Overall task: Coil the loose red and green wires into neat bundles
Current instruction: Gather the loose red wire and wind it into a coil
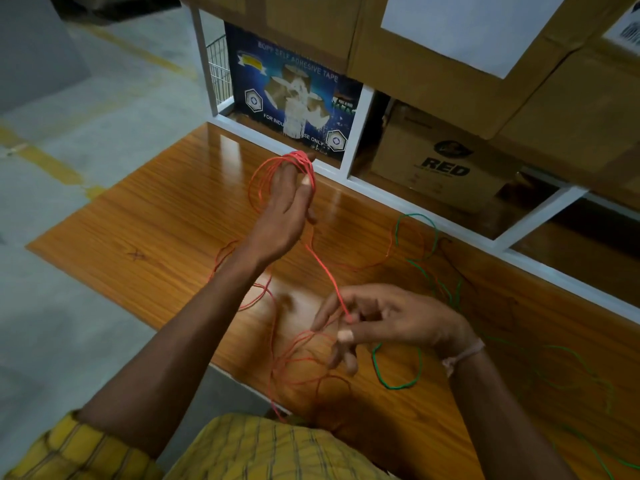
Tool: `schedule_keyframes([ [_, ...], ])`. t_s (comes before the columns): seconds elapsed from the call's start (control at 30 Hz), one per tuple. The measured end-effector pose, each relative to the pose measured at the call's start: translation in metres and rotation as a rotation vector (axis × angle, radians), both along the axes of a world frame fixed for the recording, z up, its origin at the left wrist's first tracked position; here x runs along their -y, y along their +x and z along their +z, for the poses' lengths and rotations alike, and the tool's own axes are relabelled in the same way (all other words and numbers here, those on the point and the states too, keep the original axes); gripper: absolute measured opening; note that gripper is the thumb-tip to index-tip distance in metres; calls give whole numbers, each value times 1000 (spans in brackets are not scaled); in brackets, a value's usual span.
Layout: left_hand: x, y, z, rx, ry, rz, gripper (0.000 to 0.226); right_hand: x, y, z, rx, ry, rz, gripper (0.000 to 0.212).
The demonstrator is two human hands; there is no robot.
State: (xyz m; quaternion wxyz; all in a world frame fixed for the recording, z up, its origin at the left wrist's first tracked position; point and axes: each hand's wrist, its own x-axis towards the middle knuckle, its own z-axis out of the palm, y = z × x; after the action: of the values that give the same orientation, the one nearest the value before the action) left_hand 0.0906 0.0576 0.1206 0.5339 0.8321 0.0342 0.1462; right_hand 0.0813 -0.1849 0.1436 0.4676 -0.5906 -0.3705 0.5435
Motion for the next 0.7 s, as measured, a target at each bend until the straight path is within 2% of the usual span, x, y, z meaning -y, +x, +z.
schedule_keyframes([
  [0.13, -16, -3, -5, -86, 259, -121, 46, 23, 9, 15, -51, 158, -103, 31],
  [0.23, -19, -8, -12, -152, 395, -221, 51, 29, 20, 22, -88, 188, -221, 27],
  [0.3, -20, -14, -17, -201, 420, -308, 50, 29, 31, 25, -59, 197, -341, 24],
  [0.37, -17, -22, -16, -284, 283, -394, 36, 28, 43, 26, 0, 230, -485, 26],
  [0.43, -8, -33, -12, -389, 14, -473, 30, 26, 54, 26, 43, 251, -607, 27],
  [0.53, 5, -48, -9, -416, -359, -603, 37, 21, 68, 19, 128, 225, -717, 28],
  [0.7, 13, -57, -3, -388, -793, -746, 45, 5, 77, -15, 332, 54, -845, 28],
])
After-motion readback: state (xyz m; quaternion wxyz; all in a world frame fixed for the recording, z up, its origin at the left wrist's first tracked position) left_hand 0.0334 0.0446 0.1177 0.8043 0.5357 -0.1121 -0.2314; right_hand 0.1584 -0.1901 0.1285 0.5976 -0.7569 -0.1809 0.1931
